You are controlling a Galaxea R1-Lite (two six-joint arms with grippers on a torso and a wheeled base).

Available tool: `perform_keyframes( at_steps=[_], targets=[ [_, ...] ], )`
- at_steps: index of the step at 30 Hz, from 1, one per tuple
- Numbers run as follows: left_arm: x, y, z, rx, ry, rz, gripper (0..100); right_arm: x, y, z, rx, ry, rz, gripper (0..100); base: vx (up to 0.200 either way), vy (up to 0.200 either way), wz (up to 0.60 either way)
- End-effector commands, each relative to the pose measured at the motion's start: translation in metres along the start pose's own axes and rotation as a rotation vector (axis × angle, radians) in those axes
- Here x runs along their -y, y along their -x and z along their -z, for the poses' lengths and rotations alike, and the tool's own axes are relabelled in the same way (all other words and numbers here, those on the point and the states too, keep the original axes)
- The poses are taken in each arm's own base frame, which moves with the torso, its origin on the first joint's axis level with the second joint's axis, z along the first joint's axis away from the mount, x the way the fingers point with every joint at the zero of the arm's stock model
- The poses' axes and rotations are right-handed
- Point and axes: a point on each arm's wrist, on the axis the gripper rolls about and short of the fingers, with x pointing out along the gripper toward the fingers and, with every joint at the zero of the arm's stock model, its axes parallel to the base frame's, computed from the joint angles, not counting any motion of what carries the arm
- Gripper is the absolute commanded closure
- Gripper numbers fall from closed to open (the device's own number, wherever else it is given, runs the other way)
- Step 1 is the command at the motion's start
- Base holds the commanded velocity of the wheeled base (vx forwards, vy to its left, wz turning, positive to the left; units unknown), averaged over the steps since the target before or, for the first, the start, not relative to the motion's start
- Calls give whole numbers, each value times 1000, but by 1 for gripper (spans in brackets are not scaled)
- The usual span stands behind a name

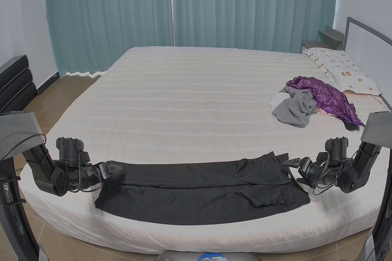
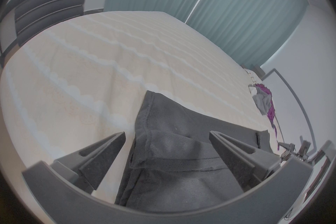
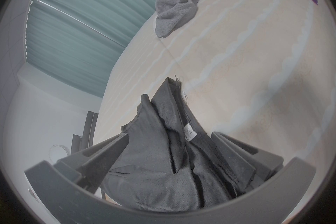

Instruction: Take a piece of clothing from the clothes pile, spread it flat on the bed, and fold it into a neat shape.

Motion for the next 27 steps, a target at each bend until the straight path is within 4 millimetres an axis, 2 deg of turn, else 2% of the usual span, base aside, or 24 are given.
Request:
perform_keyframes(
  at_steps=[1,8,27],
  targets=[
    [-5,-8,8,-22,-5,-8,0,9,-4,-2,-20,-21,0,0,0,0,0],
    [-6,-8,8,-19,-9,-10,0,10,0,-8,-38,-107,-52,0,0,0,0],
    [-5,-9,8,-16,-47,-18,0,7,0,-4,-53,-104,-48,0,0,0,0]
  ],
)
